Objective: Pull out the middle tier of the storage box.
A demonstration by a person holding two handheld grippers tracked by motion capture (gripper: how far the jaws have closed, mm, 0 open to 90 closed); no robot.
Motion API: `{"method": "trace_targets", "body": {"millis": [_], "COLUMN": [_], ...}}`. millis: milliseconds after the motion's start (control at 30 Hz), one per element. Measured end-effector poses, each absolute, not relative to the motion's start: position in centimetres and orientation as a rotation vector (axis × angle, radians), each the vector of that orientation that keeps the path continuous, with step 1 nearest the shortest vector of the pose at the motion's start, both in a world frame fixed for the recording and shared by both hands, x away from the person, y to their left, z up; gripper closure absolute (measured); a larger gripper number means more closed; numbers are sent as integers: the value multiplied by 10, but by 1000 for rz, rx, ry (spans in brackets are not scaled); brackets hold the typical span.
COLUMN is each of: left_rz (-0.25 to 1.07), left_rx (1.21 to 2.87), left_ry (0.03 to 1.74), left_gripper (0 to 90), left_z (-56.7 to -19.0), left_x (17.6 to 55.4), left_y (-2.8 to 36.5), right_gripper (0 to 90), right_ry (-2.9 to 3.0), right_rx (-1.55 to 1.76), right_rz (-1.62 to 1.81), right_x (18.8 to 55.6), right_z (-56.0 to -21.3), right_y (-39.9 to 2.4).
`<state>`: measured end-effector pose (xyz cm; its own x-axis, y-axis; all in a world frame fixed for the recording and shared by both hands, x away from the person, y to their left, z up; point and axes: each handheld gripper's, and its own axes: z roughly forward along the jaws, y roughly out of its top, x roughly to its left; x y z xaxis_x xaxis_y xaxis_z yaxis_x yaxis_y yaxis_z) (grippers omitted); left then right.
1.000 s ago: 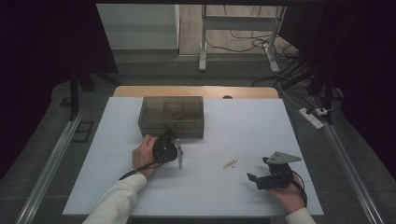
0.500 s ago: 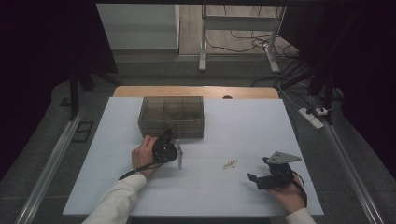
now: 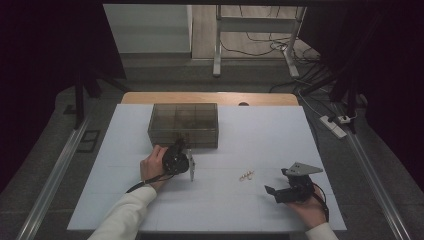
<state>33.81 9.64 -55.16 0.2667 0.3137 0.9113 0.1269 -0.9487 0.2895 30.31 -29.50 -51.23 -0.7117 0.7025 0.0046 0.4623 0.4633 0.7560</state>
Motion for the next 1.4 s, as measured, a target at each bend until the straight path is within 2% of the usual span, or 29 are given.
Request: {"method": "trace_targets", "body": {"millis": [733, 1400], "left_rz": [1730, 1771], "left_rx": [2383, 2378], "left_ry": [505, 460], "left_gripper": [781, 798], "left_z": [-550, -553], "left_x": [340, 330], "left_y": [92, 93], "right_gripper": [72, 72], "right_ry": [2410, 2405], "right_rx": [989, 993], "right_rz": [1102, 1112], "right_x": [303, 303], "right_z": [-513, -512], "right_y": [-294, -295]}}
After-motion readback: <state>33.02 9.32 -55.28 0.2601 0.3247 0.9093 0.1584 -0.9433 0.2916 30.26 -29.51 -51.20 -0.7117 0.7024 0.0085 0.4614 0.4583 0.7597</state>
